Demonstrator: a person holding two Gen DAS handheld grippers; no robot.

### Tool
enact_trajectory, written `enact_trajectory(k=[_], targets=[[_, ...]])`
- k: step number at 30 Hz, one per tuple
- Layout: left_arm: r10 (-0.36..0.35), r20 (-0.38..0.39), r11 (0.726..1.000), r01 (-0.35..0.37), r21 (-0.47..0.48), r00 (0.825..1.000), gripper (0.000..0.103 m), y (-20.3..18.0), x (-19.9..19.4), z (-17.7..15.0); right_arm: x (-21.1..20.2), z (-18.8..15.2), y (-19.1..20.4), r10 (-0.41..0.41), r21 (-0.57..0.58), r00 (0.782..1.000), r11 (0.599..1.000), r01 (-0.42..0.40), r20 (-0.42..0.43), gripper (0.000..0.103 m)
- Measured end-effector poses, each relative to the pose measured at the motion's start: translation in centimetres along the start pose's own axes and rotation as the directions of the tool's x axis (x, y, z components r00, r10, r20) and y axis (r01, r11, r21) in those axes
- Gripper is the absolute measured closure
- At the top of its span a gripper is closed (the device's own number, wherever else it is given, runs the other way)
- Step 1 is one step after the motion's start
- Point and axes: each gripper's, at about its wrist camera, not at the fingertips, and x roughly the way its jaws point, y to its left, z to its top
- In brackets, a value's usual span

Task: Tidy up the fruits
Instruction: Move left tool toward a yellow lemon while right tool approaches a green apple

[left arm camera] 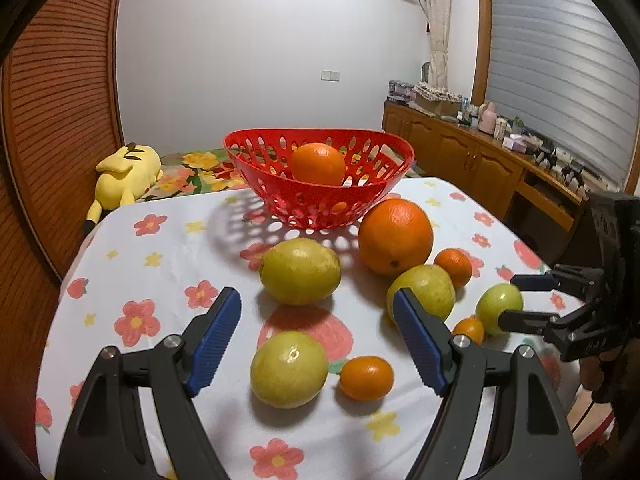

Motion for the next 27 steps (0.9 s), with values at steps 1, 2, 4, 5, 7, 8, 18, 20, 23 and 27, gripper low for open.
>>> enact_trajectory(k=[1, 2, 4, 5, 7, 8, 18, 20, 23, 27], targets=[[0.001, -0.003, 1.0, -0.001, 0.003, 1.0, 0.024, 0.1, 0.0, -0.1, 0.1, 0.0, 0.0, 0.001, 0.003, 1.0, 1.0, -0.001, -0.002, 0.017], [0.0, -0.009, 1.0, 0.0, 0.003, 1.0, 0.024, 0.2, 0.1, -0.2, 0.3, 0.0, 0.0, 0.002, 0.004, 1.0, 1.0, -0.002, -0.004, 0.018], [-0.007, -0.018, 1.0, 0.007, 0.0, 1.0, 0.024, 0.4, 0.2, -0.4, 0.6, -0.1, 0.1, 0.003, 0.006, 1.0, 1.0, -0.003, -0.008, 0.018], [-0.009, -0.023, 1.0, 0.009, -0.002, 1.0, 0.024, 0.6, 0.3, -0.5, 0.7, -0.2, 0.2, 0.003, 0.005, 1.0, 1.0, -0.003, -0.009, 0.019], [-0.011, -0.03, 1.0, 0.011, -0.004, 0.999, 0.024, 0.9, 0.4, -0.8, 0.9, -0.3, 0.3, -0.001, 0.002, 1.0, 1.0, 0.001, -0.013, 0.02], [-0.012, -0.031, 1.0, 0.012, -0.007, 0.999, 0.024, 1.1, 0.4, -1.0, 1.0, -0.3, 0.3, -0.004, 0.001, 1.0, 1.0, 0.004, -0.016, 0.02], [-0.019, -0.069, 1.0, 0.019, -0.006, 0.997, 0.024, 2.4, 1.1, -1.7, 1.7, -0.5, 0.4, -0.016, -0.002, 1.0, 1.0, 0.015, -0.02, 0.02], [-0.023, -0.082, 1.0, 0.022, -0.012, 0.996, 0.024, 2.6, 1.3, -1.8, 1.8, -0.4, 0.4, -0.019, -0.002, 1.0, 1.0, 0.019, -0.017, 0.02], [-0.026, -0.106, 1.0, 0.024, -0.013, 0.994, 0.024, 2.9, 1.7, -2.1, 1.9, -0.4, 0.4, -0.021, 0.002, 1.0, 1.0, 0.021, -0.009, 0.02], [-0.04, -0.13, 0.999, 0.037, -0.022, 0.991, 0.024, 3.0, 2.1, -2.4, 1.8, -0.4, 0.2, -0.016, 0.012, 1.0, 1.0, 0.016, 0.008, 0.026]])
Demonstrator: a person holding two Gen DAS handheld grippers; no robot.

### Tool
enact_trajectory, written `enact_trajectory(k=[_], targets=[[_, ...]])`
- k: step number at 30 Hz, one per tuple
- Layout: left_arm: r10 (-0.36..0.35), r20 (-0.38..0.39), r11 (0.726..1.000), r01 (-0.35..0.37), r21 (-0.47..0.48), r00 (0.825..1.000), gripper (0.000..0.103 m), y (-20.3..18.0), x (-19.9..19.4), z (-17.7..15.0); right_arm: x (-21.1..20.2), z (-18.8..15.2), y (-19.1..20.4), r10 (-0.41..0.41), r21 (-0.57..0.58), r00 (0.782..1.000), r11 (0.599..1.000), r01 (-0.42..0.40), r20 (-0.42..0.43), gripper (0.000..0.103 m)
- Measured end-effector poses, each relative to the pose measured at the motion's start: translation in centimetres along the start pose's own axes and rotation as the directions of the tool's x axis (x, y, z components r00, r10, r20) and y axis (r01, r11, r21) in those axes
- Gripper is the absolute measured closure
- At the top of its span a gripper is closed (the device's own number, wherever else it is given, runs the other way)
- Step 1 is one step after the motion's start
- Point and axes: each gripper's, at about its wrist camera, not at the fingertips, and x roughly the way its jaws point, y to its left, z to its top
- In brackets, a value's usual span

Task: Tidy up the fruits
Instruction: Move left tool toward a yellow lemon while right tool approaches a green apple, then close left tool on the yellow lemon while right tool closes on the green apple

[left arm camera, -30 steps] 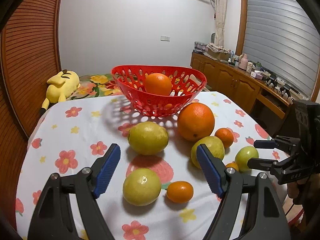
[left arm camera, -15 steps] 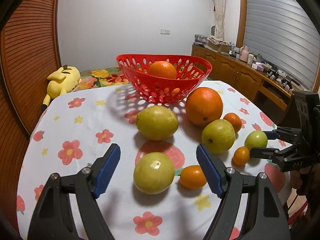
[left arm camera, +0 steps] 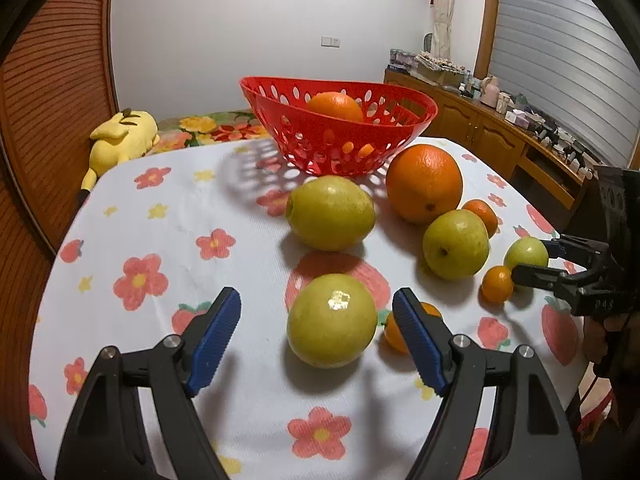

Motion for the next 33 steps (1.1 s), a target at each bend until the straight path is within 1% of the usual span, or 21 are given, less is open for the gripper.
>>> enact_trajectory(k=[3, 4, 7, 9, 12, 18, 24, 26, 33], targets=[[-0.021, -0.006, 1.0, 0.021, -0.001, 1.0, 0.025, 0.0, 0.2, -0.1, -0.1, 0.0, -0.2, 0.002, 0.007, 1.0, 1.0, -0.003, 0.013, 0.03], [-0.022, -0.008, 1.0, 0.022, -0.002, 1.0, 0.029, 0.0, 0.2, -0.1, -0.1, -0.1, -0.2, 0.004, 0.01, 1.0, 1.0, -0.005, 0.016, 0.033], [-0.026, -0.025, 1.0, 0.026, -0.005, 0.999, 0.039, 0.0, 0.5, 0.0, -0.2, -0.1, -0.4, 0.009, 0.02, 1.0, 1.0, -0.01, 0.026, 0.037], [-0.024, -0.03, 1.0, 0.024, -0.005, 0.999, 0.043, 0.0, 0.7, -0.1, -0.2, -0.2, -0.5, 0.013, 0.028, 0.999, 1.0, -0.014, 0.033, 0.041], [-0.04, -0.037, 0.999, 0.039, -0.009, 0.999, 0.049, 0.0, 0.8, -0.2, -0.3, -0.3, -0.4, 0.009, 0.027, 0.999, 1.0, -0.01, 0.039, 0.042], [-0.04, -0.051, 0.999, 0.04, -0.01, 0.998, 0.05, -0.1, 1.2, -0.3, -0.4, -0.3, -0.3, -0.001, 0.022, 0.999, 1.0, 0.0, 0.046, 0.045], [-0.045, -0.058, 0.999, 0.045, -0.017, 0.997, 0.05, 0.0, 1.5, -0.4, -0.5, -0.4, -0.2, -0.005, 0.019, 0.999, 1.0, 0.004, 0.049, 0.045], [-0.047, -0.055, 0.999, 0.046, -0.016, 0.997, 0.052, 0.0, 1.4, -0.4, -0.4, -0.4, -0.1, -0.005, 0.018, 0.999, 1.0, 0.004, 0.049, 0.045], [-0.035, -0.057, 0.999, 0.034, -0.025, 0.998, 0.052, -0.2, 1.5, -0.4, -0.5, -0.5, -0.1, -0.005, 0.017, 0.999, 1.0, 0.005, 0.045, 0.045]])
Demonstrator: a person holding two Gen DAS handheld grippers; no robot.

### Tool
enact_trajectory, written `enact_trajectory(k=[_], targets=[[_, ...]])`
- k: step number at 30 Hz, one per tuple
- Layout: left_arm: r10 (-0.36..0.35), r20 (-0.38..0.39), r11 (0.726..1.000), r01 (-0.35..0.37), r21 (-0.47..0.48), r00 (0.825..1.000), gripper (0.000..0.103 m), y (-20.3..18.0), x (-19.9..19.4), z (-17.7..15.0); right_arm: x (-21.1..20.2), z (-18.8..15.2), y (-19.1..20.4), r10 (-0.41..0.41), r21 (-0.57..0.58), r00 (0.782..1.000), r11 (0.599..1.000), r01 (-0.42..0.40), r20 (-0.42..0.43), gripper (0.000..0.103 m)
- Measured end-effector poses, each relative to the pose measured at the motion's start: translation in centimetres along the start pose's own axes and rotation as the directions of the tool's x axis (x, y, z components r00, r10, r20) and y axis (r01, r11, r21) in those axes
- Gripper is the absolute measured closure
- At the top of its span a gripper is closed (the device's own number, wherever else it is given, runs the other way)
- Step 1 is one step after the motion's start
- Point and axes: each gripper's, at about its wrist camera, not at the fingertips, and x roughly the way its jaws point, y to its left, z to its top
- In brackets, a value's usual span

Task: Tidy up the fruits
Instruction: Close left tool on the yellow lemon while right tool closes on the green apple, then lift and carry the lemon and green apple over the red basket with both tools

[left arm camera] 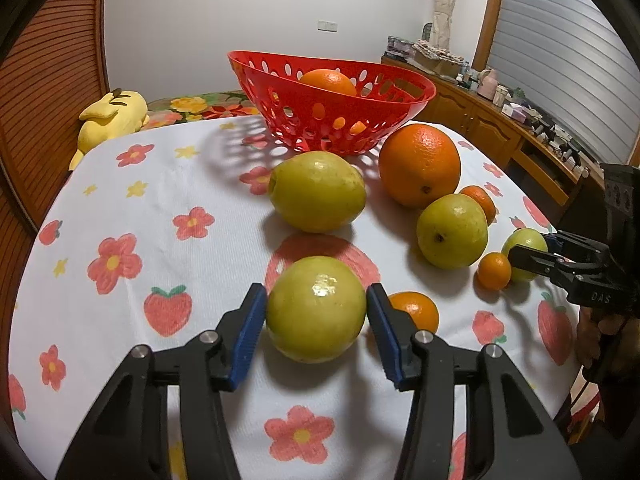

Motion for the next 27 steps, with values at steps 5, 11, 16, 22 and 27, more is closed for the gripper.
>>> enact_trajectory(k=[5, 11, 16, 22, 27], targets=[[0.002, 0.001, 1.0, -0.002, -0.003, 1.0, 0.053, 0.0, 0.0, 0.0, 0.0, 0.0, -0.1, 0.0, -0.001, 1.0, 1.0, 0.0, -0.004, 0.045], [0.004, 0.014, 1.0, -0.004, -0.008, 1.0, 0.053, 0.0, -0.2, 0.1, 0.0, 0.2, 0.1, -0.011, -0.012, 1.0, 1.0, 0.01, -0.008, 0.046], [0.003, 0.036, 1.0, -0.003, -0.012, 0.999, 0.053, -0.1, -0.7, 0.7, -0.1, 0.5, 0.0, -0.03, -0.031, 1.0, 0.999, 0.03, -0.008, 0.046], [-0.002, 0.064, 1.0, 0.002, -0.007, 0.998, 0.053, -0.5, -1.3, 1.8, -0.6, 1.3, -0.1, -0.032, -0.046, 0.999, 0.998, 0.032, 0.002, 0.046], [-0.006, 0.085, 1.0, 0.005, 0.008, 0.996, 0.053, -1.0, -1.8, 3.0, -1.4, 2.6, 0.0, -0.031, -0.064, 0.999, 0.997, 0.032, 0.02, 0.046]])
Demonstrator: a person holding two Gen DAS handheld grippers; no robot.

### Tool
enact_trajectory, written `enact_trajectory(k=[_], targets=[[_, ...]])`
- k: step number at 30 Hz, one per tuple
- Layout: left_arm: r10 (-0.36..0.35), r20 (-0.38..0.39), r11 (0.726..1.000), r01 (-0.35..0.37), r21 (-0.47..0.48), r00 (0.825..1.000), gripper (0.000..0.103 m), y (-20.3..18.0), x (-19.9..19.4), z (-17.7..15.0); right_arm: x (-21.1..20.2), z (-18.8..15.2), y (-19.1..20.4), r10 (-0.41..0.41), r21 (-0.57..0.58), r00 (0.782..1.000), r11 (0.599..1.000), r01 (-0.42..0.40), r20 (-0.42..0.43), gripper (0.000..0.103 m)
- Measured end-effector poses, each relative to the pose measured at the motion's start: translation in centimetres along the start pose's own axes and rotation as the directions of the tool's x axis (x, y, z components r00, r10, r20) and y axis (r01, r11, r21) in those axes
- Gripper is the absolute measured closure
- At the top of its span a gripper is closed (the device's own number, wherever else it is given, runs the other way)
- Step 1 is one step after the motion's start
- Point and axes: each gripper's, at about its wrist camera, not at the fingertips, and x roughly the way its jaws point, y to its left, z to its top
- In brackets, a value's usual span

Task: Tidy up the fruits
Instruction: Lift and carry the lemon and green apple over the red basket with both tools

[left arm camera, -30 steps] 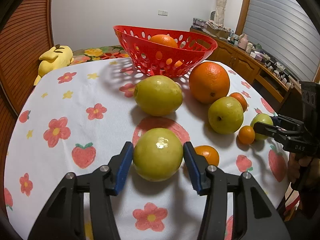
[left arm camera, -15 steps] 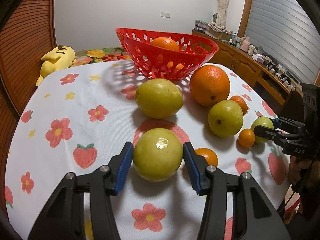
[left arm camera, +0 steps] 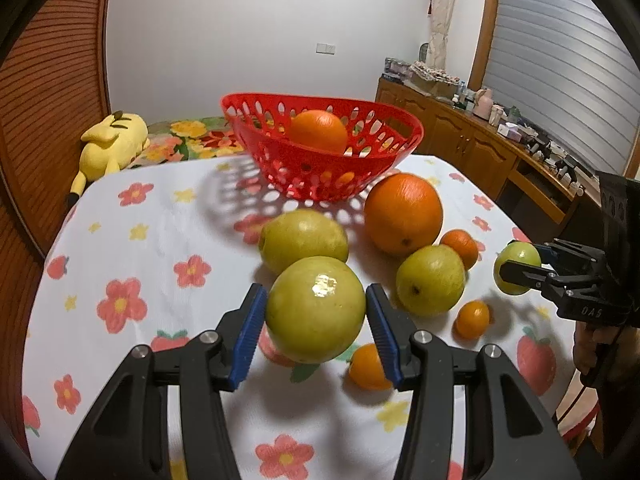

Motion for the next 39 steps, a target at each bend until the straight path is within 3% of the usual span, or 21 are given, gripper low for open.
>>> enact_trajectory(k=[17, 39], targets=[[-0.023, 0.086, 0.998, 0.017, 0.063, 0.996, 0.053, -2.4, -1.1, 5.5, -2.2, 6.1, 0.6, 0.009, -0.064, 0.996, 0.998, -0.003, 0.085, 0.046], [-0.023, 0.078, 0.997, 0.017, 0.078, 0.997, 0.053, -0.5, 3.9, 10.6, 2.3, 13.4, -0.1, 0.01, -0.157, 0.999, 0.988, -0.004, 0.039, 0.046]])
